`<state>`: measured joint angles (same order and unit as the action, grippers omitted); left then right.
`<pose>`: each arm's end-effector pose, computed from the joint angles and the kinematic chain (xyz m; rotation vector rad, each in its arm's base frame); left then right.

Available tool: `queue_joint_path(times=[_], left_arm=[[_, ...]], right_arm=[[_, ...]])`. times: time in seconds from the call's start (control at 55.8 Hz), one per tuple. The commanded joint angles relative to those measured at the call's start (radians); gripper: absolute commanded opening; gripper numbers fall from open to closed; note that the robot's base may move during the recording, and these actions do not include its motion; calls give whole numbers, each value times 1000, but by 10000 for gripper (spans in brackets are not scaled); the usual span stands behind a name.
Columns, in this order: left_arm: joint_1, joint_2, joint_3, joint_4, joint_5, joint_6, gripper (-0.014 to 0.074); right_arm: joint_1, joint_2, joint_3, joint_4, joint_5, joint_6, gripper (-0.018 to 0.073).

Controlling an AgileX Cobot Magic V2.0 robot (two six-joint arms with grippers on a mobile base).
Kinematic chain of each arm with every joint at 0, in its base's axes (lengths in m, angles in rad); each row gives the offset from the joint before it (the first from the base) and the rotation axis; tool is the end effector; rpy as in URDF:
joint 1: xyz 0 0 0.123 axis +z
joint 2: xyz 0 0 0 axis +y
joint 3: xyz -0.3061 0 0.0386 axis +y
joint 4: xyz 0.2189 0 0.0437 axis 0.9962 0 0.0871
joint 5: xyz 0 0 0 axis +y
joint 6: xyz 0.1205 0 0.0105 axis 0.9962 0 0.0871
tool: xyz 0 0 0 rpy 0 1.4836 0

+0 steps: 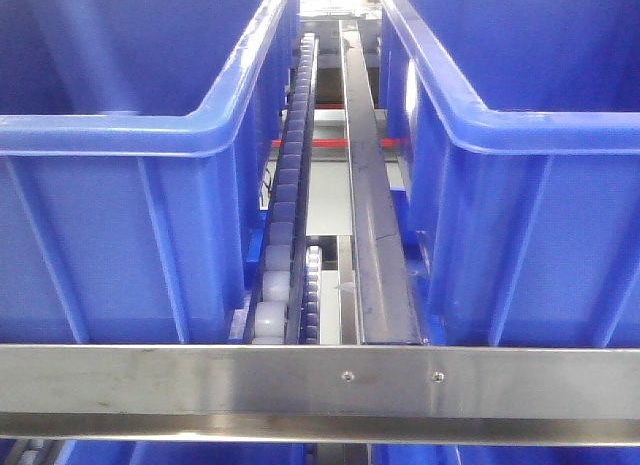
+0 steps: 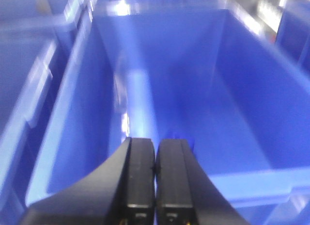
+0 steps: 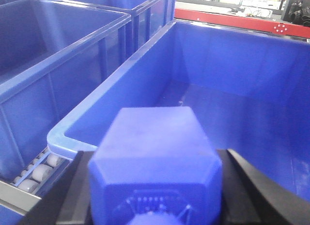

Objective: Pick and sort blue part to right shelf
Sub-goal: 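Lower the left gripper into the bin below it and open, then lower the right gripper into the bin below it and open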

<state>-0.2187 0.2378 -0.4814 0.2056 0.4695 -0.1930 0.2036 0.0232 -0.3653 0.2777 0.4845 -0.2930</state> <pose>0.0346 0.0038 0.3122 0.1091 1.6977 -0.0914 0.0030 0.0164 0.2785 -0.2990 1.5864 0.2250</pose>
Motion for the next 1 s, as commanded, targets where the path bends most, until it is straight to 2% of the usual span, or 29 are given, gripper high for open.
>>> queue_joint_path(times=[0.0, 0.215, 0.34, 0.502, 0.609, 0.824, 0.985], left_arm=[[-1, 8, -24, 6, -92, 0, 133], [-1, 8, -24, 6, -92, 0, 133], [-1, 8, -24, 6, -90, 0, 133], [-1, 8, -24, 13, -90, 0, 133], [-1, 8, -24, 19, -88, 0, 133], [-1, 8, -24, 29, -87, 0, 133], [-1, 8, -24, 31, -87, 0, 133]], right_arm=[[-3, 15, -26, 13, -115, -1, 280], [-3, 54, -67, 13, -125, 6, 280], [-3, 213, -184, 12, -136, 41, 280], [-8, 499, -384, -6, -78, 217, 280], [-39, 692, -506, -33, 12, 279, 280], [-186, 1001, -694, -55, 181, 259, 281], [-225, 1184, -809, -131, 220, 205, 281]])
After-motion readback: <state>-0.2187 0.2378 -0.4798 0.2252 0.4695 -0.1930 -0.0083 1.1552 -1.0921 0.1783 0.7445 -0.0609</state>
